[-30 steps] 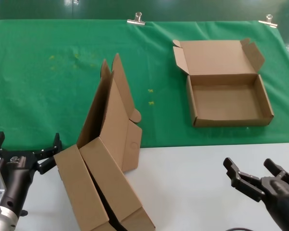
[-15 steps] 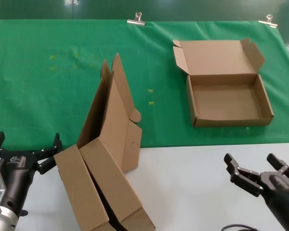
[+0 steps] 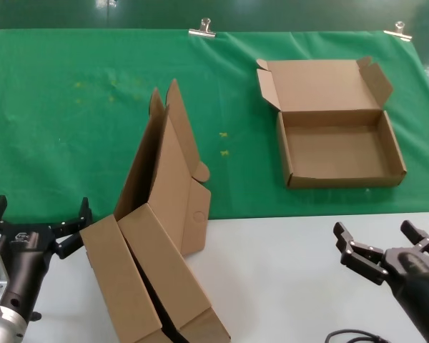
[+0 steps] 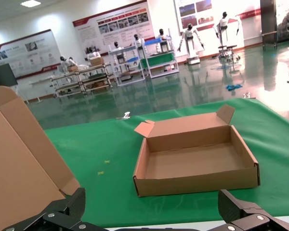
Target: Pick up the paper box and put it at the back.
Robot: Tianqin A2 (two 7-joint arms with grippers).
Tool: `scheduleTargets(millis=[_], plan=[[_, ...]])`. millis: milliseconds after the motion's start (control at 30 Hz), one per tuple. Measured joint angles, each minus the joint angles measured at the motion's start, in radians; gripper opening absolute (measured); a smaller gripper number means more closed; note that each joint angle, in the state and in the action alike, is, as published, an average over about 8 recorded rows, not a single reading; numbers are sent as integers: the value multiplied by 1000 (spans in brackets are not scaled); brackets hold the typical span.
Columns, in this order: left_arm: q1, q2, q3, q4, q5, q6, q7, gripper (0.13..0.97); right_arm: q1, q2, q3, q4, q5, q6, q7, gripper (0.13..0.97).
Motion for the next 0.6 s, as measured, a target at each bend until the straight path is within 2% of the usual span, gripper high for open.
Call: scheduleTargets(millis=[600], plan=[[0,0,0,0,0,0,1,966,0,48,-104,24,19,161,-52,966]])
